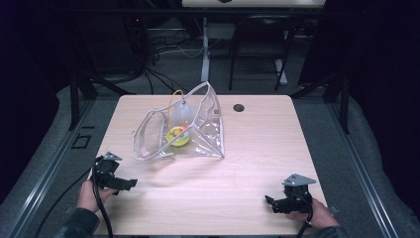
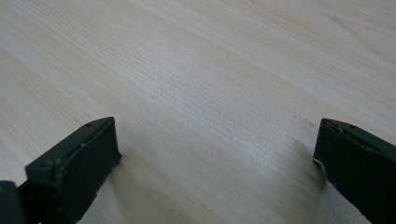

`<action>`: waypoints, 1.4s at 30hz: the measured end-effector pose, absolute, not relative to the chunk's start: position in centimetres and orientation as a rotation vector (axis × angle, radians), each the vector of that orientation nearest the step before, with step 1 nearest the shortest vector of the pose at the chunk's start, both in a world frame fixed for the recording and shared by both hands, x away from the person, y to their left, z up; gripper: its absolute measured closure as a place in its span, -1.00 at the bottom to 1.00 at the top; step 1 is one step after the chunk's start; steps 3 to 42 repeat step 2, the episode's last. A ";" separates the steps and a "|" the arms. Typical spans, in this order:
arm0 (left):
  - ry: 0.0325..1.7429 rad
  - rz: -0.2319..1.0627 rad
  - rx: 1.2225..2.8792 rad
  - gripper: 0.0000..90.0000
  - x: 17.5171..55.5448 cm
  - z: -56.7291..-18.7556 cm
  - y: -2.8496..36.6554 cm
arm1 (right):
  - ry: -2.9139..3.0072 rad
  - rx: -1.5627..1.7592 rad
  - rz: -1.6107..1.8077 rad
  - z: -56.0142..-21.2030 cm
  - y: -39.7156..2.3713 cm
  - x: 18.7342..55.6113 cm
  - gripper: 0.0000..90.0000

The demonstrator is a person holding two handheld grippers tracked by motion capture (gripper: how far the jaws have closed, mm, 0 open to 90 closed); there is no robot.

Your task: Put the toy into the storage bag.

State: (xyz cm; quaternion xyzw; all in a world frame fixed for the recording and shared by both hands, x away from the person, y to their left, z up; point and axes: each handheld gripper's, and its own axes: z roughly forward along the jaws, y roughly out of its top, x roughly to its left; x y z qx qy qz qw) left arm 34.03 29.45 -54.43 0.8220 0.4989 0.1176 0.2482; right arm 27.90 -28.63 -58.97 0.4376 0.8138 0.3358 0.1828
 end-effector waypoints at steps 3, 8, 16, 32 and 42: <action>1.355 0.315 2.246 -1.00 34.0 -54.5 29.4 | 2.296 1.235 0.947 -59.0 -28.6 27.9 -1.00; 1.355 0.315 2.246 -1.00 34.0 -54.5 29.4 | 2.296 1.235 0.947 -59.0 -28.6 27.9 -1.00; 1.355 0.315 2.246 -1.00 34.0 -54.5 29.4 | 2.296 1.235 0.947 -59.0 -28.6 27.9 -1.00; 1.355 0.315 2.246 -1.00 34.0 -54.5 29.4 | 2.296 1.235 0.947 -59.0 -28.6 27.9 -1.00; 1.355 0.315 2.246 -1.00 34.0 -54.5 29.4 | 2.296 1.235 0.947 -59.0 -28.6 27.9 -1.00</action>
